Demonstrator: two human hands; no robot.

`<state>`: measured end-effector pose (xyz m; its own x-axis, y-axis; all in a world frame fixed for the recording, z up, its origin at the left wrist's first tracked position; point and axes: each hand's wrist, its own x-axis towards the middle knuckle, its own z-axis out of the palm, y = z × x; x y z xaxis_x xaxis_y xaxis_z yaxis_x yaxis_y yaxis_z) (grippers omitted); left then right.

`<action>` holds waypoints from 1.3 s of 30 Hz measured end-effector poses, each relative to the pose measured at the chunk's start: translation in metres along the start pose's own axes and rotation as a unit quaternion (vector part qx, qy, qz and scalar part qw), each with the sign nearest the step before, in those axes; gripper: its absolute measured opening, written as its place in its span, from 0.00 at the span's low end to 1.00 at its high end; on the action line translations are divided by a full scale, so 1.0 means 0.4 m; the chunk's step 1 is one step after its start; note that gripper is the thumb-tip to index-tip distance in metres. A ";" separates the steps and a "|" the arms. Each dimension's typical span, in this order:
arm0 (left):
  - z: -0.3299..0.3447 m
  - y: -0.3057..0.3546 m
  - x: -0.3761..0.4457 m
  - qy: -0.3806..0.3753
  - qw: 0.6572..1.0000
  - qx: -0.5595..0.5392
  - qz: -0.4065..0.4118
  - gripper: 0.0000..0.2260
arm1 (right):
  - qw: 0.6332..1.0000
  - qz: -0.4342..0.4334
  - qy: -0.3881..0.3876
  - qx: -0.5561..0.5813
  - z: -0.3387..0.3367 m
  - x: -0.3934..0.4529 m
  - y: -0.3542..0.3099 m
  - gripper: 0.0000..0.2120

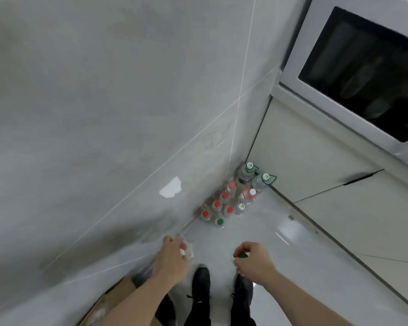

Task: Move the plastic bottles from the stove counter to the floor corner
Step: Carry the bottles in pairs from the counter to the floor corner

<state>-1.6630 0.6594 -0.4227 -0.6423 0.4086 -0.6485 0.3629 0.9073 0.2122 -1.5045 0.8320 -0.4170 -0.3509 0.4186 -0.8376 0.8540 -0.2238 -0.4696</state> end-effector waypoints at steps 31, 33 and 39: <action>0.604 -0.216 0.831 -0.049 0.996 0.029 0.064 0.12 | 0.999 0.041 -0.025 0.006 0.468 0.907 0.250 0.16; 0.612 -0.210 0.838 -0.051 0.995 0.036 0.073 0.13 | 0.999 0.042 -0.032 0.004 0.474 0.921 0.252 0.16; 0.623 -0.196 0.855 -0.051 0.994 0.030 0.097 0.12 | 0.999 0.026 -0.035 -0.003 0.495 0.960 0.266 0.17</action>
<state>-1.7428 0.7033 -0.8434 -0.4860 0.5605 -0.6706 0.5150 0.8036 0.2984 -1.6246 0.7947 -0.8439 -0.3319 0.3436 -0.8785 0.8741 -0.2380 -0.4233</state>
